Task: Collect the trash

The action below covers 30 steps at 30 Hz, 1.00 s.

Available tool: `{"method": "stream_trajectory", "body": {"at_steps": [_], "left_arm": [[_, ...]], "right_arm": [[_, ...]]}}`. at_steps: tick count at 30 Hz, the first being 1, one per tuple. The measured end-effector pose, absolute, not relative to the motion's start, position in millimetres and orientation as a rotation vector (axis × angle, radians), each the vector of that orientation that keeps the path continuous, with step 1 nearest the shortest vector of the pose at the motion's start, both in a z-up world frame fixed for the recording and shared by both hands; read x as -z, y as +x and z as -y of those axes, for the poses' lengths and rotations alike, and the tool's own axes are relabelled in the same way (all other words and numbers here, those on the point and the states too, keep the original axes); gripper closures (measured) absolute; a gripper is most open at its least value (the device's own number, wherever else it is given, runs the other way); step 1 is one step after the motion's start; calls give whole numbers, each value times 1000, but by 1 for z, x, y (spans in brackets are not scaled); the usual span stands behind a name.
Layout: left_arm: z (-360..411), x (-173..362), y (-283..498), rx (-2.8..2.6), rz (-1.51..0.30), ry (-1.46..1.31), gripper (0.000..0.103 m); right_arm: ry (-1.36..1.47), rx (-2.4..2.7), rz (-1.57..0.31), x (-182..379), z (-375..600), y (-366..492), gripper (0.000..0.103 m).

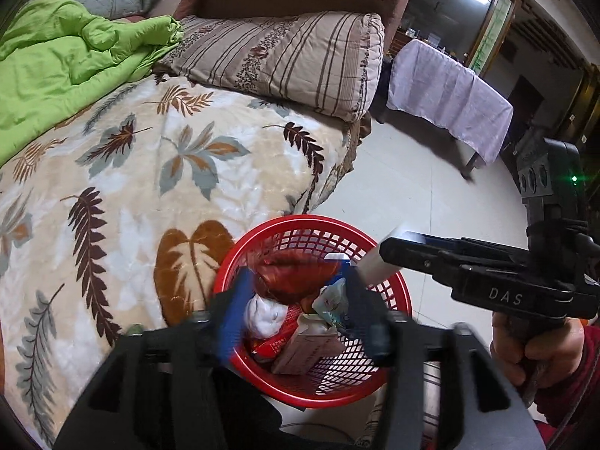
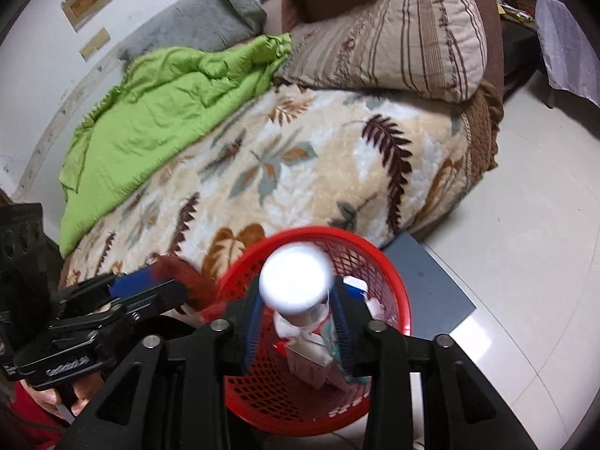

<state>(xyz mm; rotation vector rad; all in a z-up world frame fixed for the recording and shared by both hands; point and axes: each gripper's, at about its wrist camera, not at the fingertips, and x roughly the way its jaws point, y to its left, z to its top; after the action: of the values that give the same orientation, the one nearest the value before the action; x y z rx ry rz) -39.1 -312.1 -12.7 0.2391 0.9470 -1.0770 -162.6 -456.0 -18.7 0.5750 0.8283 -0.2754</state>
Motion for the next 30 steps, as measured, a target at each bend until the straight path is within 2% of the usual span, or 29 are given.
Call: {"method": "stream_trajectory", "body": {"at_steps": [7,12,18,19,21,27,30], "left_arm": [[303,8,-37,1053,-923,235,45],[287,-1,-35,1006,-874,220,40],[252,-18,-26,922,-799,188,30],[244,-21,-24,898,-786,182,26],[229,-25,-20,851,-764,173,22],[180,-31,-16,684,-692,179,13],[159,-30,-16,618,-677,180,12]], "right_arm": [[568,305,-841,17,453,-161,52],[522,361,-863,13,438,-153,37],[429,453,-890,6,410,-139,24],[418,467,-889,4,405,-137,21],[382,516,-878,-1,391,-133,11],[346,596,-829,-15,352,-126,8],[311,585,-847,-16,335,-122,8]]}}
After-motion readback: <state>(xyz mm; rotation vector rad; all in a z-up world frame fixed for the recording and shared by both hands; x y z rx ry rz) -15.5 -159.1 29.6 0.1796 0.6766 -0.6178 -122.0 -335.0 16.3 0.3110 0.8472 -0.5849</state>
